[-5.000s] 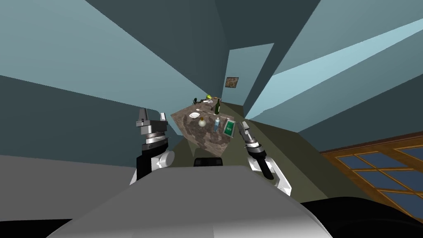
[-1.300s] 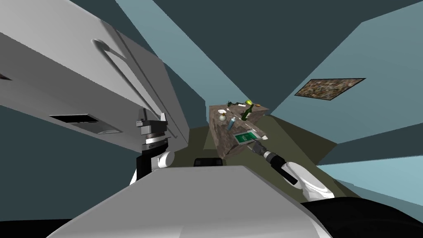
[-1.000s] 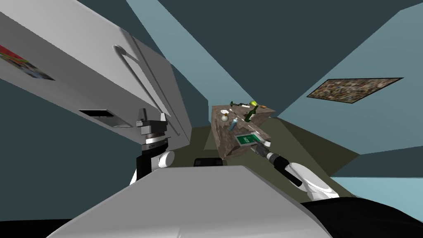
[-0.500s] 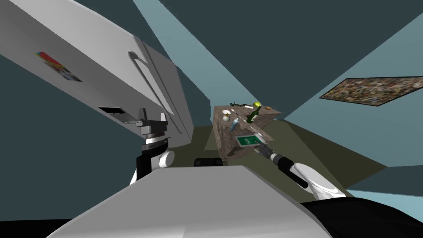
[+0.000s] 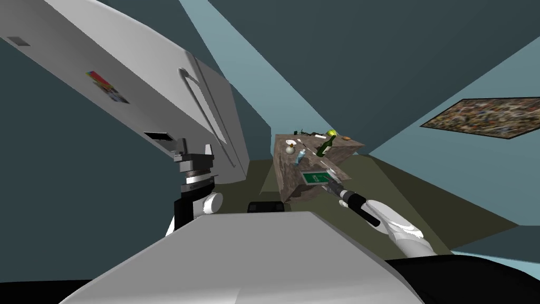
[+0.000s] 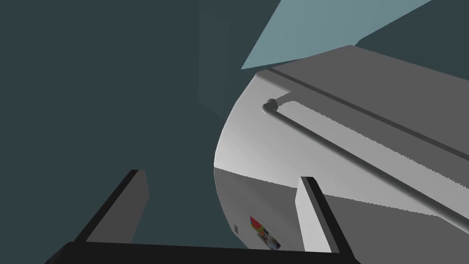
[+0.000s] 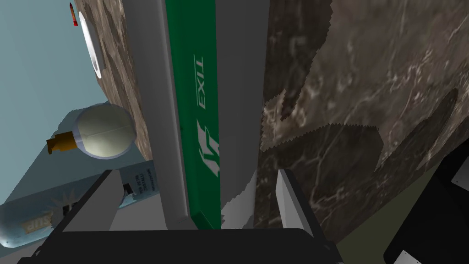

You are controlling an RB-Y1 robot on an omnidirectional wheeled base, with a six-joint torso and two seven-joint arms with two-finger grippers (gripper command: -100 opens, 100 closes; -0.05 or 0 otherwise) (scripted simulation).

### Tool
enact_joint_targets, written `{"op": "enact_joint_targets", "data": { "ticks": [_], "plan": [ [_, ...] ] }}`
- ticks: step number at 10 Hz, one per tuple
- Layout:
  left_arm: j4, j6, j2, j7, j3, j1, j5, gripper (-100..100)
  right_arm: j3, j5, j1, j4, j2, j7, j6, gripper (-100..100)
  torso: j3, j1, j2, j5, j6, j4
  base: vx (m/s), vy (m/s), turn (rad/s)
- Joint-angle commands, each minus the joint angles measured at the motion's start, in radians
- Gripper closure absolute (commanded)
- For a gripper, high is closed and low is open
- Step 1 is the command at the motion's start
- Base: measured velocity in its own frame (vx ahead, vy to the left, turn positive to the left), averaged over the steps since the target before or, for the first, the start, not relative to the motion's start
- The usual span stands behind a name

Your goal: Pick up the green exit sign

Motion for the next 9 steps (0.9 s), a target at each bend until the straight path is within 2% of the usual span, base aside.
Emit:
{"op": "enact_joint_targets", "data": {
  "ticks": [1, 2, 3, 5, 6, 7, 8, 9],
  "plan": [
    [0.0, 0.0, 0.0, 0.0, 0.0, 0.0, 0.0, 0, 0.039, -0.023, -0.009, 0.0, -0.012, 0.001, 0.033, -100, 0.0, 0.0, 0.0, 0.0, 0.0, 0.0, -0.07, -0.021, 0.059],
    [0.0, 0.0, 0.0, 0.0, 0.0, 0.0, 0.0, 0, 0.075, -0.06, -0.033, 0.013, -0.036, 0.006, 0.069, -100, -0.001, 0.0, -0.001, 0.0, 0.001, 0.0, -0.076, -0.012, 0.063],
    [0.0, 0.0, 0.0, 0.0, 0.0, 0.0, 0.0, 0, 0.08, -0.06, -0.033, 0.013, -0.036, 0.006, 0.069, -100, -0.001, 0.001, -0.001, 0.0, 0.0, 0.0, -0.06, -0.006, 0.048],
    [0.0, 0.0, 0.0, 0.0, 0.0, 0.0, 0.0, 0, 0.149, -0.128, -0.081, 0.039, -0.083, 0.015, 0.136, -100, -0.001, 0.001, -0.002, 0.0, 0.0, 0.0, -0.086, -0.007, 0.112],
    [0.0, 0.0, 0.0, 0.0, 0.0, 0.0, 0.0, 0, 0.164, -0.133, -0.081, 0.039, -0.083, 0.015, 0.139, -100, 0.0, 0.001, 0.0, 0.0, 0.0, 0.0, -0.079, -0.011, 0.042],
    [0.0, 0.0, 0.0, 0.0, 0.0, 0.0, 0.0, 0, 0.2, -0.169, -0.105, 0.052, -0.107, 0.02, 0.175, -100, 0.0, 0.001, -0.001, 0.0, 0.001, 0.0, -0.076, -0.006, 0.059],
    [0.0, 0.0, 0.0, 0.0, 0.0, 0.0, 0.0, 0, 0.206, -0.169, -0.105, 0.052, -0.107, 0.02, 0.175, -100, -0.001, 0.001, -0.001, 0.0, 0.001, 0.0, -0.054, -0.008, 0.039],
    [0.0, 0.0, 0.0, 0.0, 0.0, 0.0, 0.0, 0, 0.246, -0.206, -0.129, 0.064, -0.131, 0.025, 0.21, -100, -0.001, 0.001, -0.002, 0.0, 0.001, 0.0, -0.071, -0.01, 0.075]
  ]
}}
